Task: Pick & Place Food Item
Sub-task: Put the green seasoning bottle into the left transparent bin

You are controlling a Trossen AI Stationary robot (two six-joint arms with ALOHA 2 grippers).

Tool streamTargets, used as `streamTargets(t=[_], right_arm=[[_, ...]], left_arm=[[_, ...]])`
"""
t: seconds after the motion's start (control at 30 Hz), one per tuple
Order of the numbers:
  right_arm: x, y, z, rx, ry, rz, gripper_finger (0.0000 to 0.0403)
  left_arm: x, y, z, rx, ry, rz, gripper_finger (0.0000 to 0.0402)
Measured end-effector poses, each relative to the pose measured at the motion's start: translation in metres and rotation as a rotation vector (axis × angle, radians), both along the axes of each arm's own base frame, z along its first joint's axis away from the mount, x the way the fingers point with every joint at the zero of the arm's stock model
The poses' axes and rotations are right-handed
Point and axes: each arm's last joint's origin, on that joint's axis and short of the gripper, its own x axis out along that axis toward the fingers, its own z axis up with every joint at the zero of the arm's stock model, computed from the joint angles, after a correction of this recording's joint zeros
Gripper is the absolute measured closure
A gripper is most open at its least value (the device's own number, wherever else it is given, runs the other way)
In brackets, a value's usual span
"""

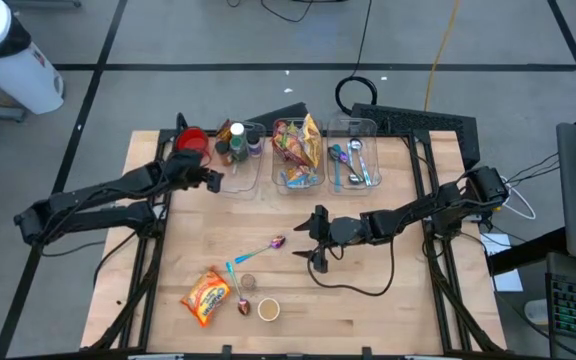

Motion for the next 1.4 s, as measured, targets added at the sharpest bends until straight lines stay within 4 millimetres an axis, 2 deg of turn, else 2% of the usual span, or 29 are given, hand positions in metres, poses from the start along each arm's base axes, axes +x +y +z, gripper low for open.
streamTargets(t=[0.2,0.43,0.57,0.73,0.87,0.97,1.23,1.4], right_arm=[[0.000,0.000,0.000,0.000,0.000,0.000,0.0078],[0.000,0.000,0.000,0.000,0.000,0.000,0.0078],[0.000,0.000,0.000,0.000,0.003,0.000,0.0078],[-0.001,0.002,0.000,-0.001,0.004,0.006,0.0078],[-0.001,0.002,0.000,-0.001,0.004,0.006,0.0078],[-0.001,0.002,0.000,-0.001,0.004,0.005,0.0078],[-0.001,0.002,0.000,-0.002,0.004,0.004,0.0078],[-0.001,0.002,0.000,-0.002,0.003,0.004,0.0078]], left_arm=[[0.007,-0.001,0.006,0.015,-0.088,-0.055,0.0071],[0.011,-0.003,0.015,0.048,-0.139,-0.112,0.0080],[0.002,-0.006,0.040,0.100,-0.116,-0.074,0.0087],[-0.019,-0.017,0.058,0.103,0.045,0.039,0.0081],[-0.032,-0.025,0.045,0.064,0.199,0.159,0.0073],[-0.035,-0.028,0.030,0.041,0.251,0.221,0.0071],[-0.023,-0.030,-0.010,0.002,0.143,0.152,0.0086],[-0.021,-0.029,-0.013,0.008,0.111,0.141,0.0091]])
